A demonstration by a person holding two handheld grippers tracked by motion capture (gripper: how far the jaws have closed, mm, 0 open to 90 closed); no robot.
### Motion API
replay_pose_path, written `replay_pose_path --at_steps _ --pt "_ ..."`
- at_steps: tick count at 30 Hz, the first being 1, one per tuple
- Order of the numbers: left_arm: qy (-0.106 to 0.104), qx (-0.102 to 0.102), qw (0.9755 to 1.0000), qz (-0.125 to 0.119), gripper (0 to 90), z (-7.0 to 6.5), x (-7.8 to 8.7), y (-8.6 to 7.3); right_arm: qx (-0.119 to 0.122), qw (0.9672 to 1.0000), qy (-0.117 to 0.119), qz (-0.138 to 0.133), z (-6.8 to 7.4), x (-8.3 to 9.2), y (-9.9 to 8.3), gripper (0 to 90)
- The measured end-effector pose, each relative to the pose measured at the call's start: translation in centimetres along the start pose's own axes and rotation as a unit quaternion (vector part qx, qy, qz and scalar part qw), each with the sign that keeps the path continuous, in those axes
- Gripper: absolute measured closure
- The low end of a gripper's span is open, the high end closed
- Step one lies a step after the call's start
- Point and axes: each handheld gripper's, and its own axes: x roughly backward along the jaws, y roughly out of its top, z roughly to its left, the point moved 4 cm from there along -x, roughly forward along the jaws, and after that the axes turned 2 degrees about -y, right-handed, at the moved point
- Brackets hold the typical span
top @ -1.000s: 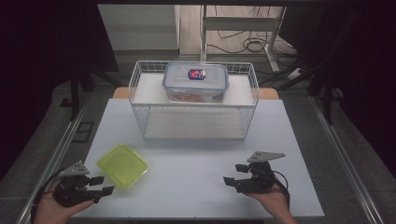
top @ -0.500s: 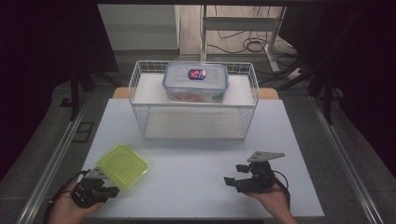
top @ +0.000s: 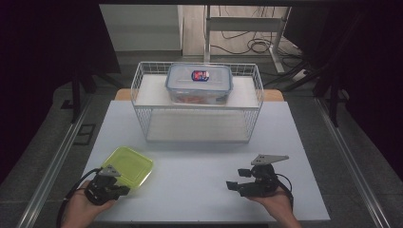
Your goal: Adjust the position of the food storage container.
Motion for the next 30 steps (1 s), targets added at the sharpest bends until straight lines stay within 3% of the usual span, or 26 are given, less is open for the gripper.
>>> replay_pose_path --at_steps 7,14,15,16,17,18,20,22,23,24,27,29,30 --pt "-0.005 0.006 0.9999 -0.009 90.0 -0.3 -0.7 1.0 -0.001 1.0 -0.002 0.004 -0.1 0.0 -0.1 25.6" --pt "-0.013 0.0 0.9996 -0.024 90.0 -0.3 1.4 0.4 -0.004 1.0 -0.004 0.003 -0.4 0.1 -0.3 25.6" --pt "-0.009 0.006 0.9994 -0.032 90.0 0.1 2.1 0.4 -0.004 1.0 -0.004 0.003 -0.4 0.1 -0.3 25.6" --pt "-0.003 0.026 0.9983 -0.052 90.0 1.3 3.6 0.5 -0.004 1.0 -0.006 0.003 -0.5 0.2 -0.3 25.6" --pt "-0.003 0.026 0.9983 -0.052 90.0 1.3 3.6 0.5 -0.004 1.0 -0.006 0.003 -0.5 0.2 -0.3 25.6" --pt "0.001 0.047 0.996 -0.076 90.0 2.8 5.3 0.8 -0.004 1.0 -0.005 0.002 -0.4 0.2 -0.2 25.6" --pt "0.011 0.058 0.9946 -0.085 90.0 3.9 6.3 1.2 -0.003 1.0 -0.005 0.004 -0.4 0.0 -0.2 25.6" --pt "0.032 0.068 0.9938 -0.083 90.0 5.4 6.9 1.6 -0.003 1.0 -0.004 0.007 -0.3 -0.1 -0.1 25.5" --pt "0.032 0.068 0.9938 -0.083 90.0 5.4 6.9 1.6 -0.002 0.9999 -0.004 0.009 -0.3 -0.2 -0.1 25.5" --pt "0.049 0.077 0.9929 -0.076 90.0 6.8 6.9 1.9 -0.001 1.0 -0.003 0.008 -0.3 -0.3 -0.2 25.5" --pt "0.076 0.09 0.9918 -0.05 90.0 8.9 5.9 2.3 -0.001 0.9999 -0.004 0.011 -0.3 -0.3 -0.2 25.3" --pt "0.081 0.094 0.9914 -0.043 90.0 9.4 5.4 2.3 -0.002 0.9999 -0.005 0.011 -0.3 -0.2 -0.2 25.3" --pt "0.087 0.103 0.9904 -0.03 90.0 10.4 4.6 2.2 -0.004 0.9999 -0.006 0.009 -0.4 0.0 -0.2 25.3"
